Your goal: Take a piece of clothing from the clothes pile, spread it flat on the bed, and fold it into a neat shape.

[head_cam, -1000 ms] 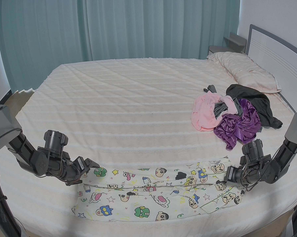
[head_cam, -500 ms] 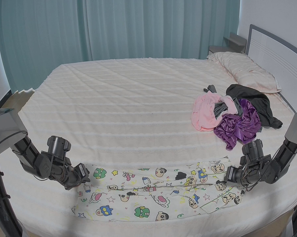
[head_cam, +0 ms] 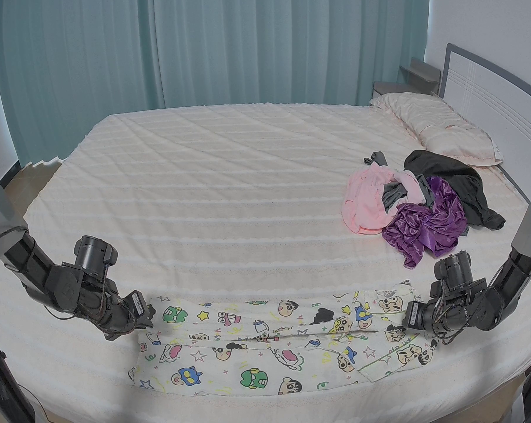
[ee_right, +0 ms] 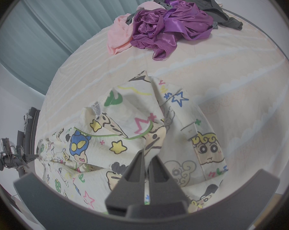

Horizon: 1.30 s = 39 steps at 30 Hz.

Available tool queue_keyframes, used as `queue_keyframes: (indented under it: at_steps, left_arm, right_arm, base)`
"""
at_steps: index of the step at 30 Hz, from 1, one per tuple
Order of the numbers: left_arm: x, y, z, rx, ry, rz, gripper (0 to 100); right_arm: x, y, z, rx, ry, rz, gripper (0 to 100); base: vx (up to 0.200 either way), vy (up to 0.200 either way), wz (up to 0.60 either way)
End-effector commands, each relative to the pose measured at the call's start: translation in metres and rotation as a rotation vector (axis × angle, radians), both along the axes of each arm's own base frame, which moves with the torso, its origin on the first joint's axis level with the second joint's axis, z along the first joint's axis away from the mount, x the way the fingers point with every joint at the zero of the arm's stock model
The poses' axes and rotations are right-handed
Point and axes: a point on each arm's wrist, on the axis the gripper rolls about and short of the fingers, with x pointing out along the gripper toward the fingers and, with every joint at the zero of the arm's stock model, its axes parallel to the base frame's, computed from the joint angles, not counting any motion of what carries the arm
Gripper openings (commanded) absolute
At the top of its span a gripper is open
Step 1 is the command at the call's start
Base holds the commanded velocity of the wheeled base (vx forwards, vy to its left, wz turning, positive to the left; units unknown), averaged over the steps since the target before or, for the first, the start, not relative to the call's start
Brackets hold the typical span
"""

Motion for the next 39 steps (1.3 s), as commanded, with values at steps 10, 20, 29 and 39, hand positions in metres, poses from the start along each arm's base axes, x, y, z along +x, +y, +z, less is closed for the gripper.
queue_keyframes:
  at_steps: [10, 20, 29, 39]
  left_arm:
    - [0.0, 0.008, -0.011, 0.033, 0.037, 0.001, 0]
    - [0.0, 0.01, -0.011, 0.034, 0.036, 0.004, 0]
    - [-0.004, 0.016, -0.009, 0.029, 0.039, 0.029, 0]
    - [-0.016, 0.034, 0.002, -0.037, 0.018, 0.068, 0]
  right_arm:
    - [-0.009, 0.001, -0.002, -0.031, 0.019, 0.047, 0]
    - [-0.011, 0.001, -0.003, -0.033, 0.023, 0.048, 0]
    - [-0.011, 0.0, -0.002, -0.034, 0.022, 0.047, 100]
    - [-0.011, -0.003, 0.021, -0.072, -0.075, -0.005, 100]
  base:
    - [0.0, 0.0, 0.0]
    - [0.0, 0.0, 0.0]
    - [0.0, 0.0, 0.0]
    - [0.0, 0.0, 0.0]
